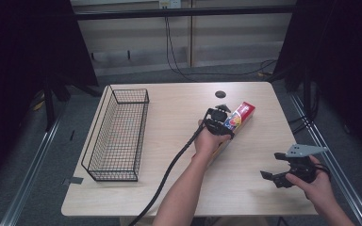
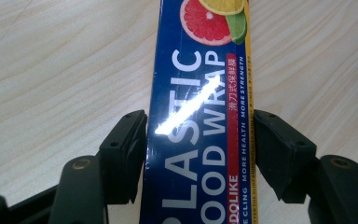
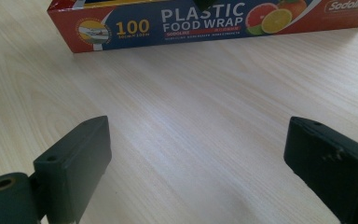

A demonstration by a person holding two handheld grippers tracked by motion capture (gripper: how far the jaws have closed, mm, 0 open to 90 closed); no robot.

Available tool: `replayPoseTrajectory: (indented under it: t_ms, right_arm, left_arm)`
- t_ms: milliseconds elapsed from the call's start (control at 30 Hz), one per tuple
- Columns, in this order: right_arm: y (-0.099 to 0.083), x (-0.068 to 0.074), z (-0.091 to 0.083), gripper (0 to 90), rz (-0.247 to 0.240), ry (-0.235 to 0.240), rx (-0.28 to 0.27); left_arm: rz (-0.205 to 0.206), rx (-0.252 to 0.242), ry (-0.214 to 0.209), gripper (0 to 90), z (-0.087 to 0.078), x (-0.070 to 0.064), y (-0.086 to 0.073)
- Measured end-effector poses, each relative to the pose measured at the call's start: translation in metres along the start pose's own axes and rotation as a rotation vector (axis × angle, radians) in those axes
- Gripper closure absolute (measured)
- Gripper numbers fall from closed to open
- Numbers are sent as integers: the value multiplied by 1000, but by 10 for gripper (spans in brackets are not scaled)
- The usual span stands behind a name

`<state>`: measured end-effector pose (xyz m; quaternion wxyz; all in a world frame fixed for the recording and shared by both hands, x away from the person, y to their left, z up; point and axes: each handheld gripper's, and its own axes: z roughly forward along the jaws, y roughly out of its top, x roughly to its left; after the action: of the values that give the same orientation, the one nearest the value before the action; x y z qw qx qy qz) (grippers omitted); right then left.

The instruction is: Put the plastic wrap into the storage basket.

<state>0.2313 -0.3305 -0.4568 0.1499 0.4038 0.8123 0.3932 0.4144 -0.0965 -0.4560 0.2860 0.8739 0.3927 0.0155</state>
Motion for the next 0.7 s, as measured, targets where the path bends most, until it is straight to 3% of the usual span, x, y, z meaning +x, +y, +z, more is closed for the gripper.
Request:
replayPoseTrajectory:
  t_ms: [100, 333, 700]
  right_arm:
    - [0, 0, 0, 72, 0, 0, -4]
    - [0, 0, 0, 72, -5, 1, 1]
    - [1, 1, 4, 71, -13, 6, 6]
  left_arm:
    - [4, -2, 14, 396, -1, -3, 0]
    - [17, 64, 29, 413, -9, -5, -4]
    - [-5, 71, 14, 371, -2, -2, -1]
